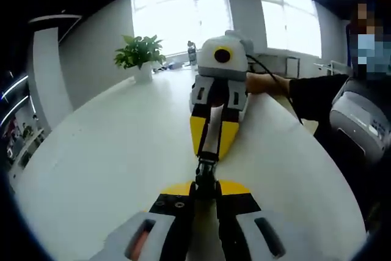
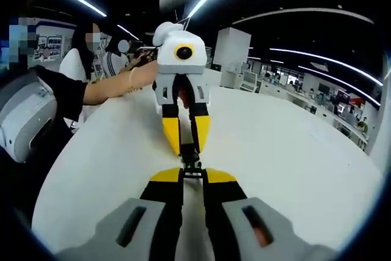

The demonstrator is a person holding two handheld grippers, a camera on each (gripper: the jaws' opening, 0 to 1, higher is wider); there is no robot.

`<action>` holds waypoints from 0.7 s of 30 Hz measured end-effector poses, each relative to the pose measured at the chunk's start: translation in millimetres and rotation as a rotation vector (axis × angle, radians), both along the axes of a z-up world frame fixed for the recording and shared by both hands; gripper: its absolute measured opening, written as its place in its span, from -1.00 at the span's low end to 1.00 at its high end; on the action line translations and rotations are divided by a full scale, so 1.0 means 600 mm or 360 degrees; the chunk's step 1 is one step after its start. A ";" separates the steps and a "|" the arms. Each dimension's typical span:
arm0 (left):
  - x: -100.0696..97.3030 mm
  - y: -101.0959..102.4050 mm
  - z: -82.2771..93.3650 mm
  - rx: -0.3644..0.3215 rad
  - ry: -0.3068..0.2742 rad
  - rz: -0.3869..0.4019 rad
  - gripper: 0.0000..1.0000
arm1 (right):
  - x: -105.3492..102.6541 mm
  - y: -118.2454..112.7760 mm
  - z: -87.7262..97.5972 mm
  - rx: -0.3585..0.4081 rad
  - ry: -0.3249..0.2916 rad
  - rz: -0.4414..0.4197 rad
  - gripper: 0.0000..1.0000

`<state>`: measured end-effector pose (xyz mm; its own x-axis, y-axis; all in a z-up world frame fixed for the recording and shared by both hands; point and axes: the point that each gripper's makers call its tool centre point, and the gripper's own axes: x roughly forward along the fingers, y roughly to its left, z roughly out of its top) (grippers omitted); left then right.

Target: Snap the two parts of the plastic buckle together until the buckle closes and remains connected.

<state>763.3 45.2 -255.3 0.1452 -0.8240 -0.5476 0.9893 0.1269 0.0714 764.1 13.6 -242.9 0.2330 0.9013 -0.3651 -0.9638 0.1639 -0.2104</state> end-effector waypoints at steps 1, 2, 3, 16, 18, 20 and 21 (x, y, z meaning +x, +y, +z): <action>0.000 0.000 0.000 -0.0001 0.0000 0.0001 -0.75 | -0.001 0.001 0.000 0.0002 0.0000 0.0005 -0.73; 0.000 0.000 0.000 -0.0002 0.0001 0.0001 -0.75 | -0.003 0.001 0.001 0.0003 -0.0002 0.0012 -0.73; -0.001 0.000 0.000 -0.0004 0.0005 -0.0003 -0.75 | -0.003 0.002 0.001 0.0002 -0.0007 0.0014 -0.73; -0.004 -0.001 -0.002 -0.0002 0.0009 -0.0022 -0.75 | -0.006 0.003 0.004 0.0021 0.0000 0.0043 -0.74; -0.006 -0.001 -0.003 -0.0001 0.0006 -0.0028 -0.75 | -0.009 0.004 0.006 0.0033 0.0005 0.0053 -0.74; -0.010 -0.003 -0.002 -0.0006 0.0004 -0.0050 -0.75 | -0.013 0.006 0.009 0.0054 0.0019 0.0070 -0.74; -0.011 -0.004 -0.002 -0.0006 0.0004 -0.0055 -0.74 | -0.013 0.006 0.010 0.0052 0.0019 0.0073 -0.74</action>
<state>756.5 43.0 -256.7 0.1154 -0.8306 -0.5448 0.9933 0.0930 0.0686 756.3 17.1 -237.1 0.1871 0.9225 -0.3377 -0.9728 0.1262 -0.1944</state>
